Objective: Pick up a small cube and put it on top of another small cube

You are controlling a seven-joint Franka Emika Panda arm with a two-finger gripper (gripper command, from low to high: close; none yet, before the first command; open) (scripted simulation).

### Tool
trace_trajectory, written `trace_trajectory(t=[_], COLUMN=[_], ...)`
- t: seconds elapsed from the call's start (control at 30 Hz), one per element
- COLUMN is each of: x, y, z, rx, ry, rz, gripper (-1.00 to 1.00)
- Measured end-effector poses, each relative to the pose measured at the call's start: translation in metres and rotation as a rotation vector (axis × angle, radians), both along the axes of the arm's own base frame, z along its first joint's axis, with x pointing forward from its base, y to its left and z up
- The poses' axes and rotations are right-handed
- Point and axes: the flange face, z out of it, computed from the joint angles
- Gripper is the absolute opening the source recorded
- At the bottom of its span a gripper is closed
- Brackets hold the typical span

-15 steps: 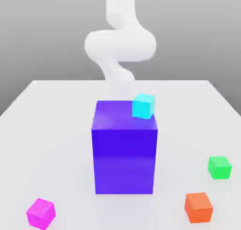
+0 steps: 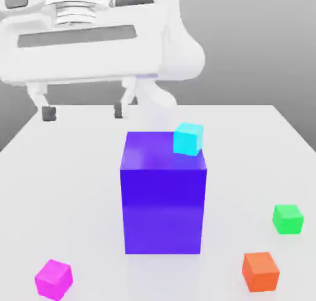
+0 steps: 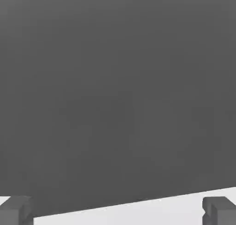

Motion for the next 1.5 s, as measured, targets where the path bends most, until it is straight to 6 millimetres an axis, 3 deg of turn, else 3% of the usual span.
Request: trace_trajectory(t=[0.2,0.4,0.57,0.6,0.8,0.87,0.97,1.0,1.13,1.27,1.4,1.5], x=[0.000,-0.025,-0.033,-0.034,-0.034,-0.033,-0.034,-0.031,-0.017,-0.025,-0.056,-0.102], y=[-0.044,-0.078,-0.087,-0.087,-0.087,-0.088,-0.088,-0.076,0.024,0.125,0.225,0.311], z=[-0.109,-0.214,-0.286,-0.297,-0.303,-0.289,-0.252,-0.243,-0.232,-0.222,-0.211,-0.202], rx=[0.010,-0.001,-0.008,-0.007,-0.007,-0.008,-0.007,-0.006,-0.018,-0.044,-0.086,-0.138], ry=[0.154,0.310,0.347,0.348,0.349,0.348,0.348,0.349,0.347,0.343,0.333,0.318], rz=[-0.078,-0.141,-0.156,-0.157,-0.157,-0.157,-0.157,-0.131,0.105,0.349,0.614,0.866], gripper=[0.00,0.00,0.00,-1.00,-1.00,-1.00,-1.00,-1.00,-1.00,-1.00,-1.00,-1.00])
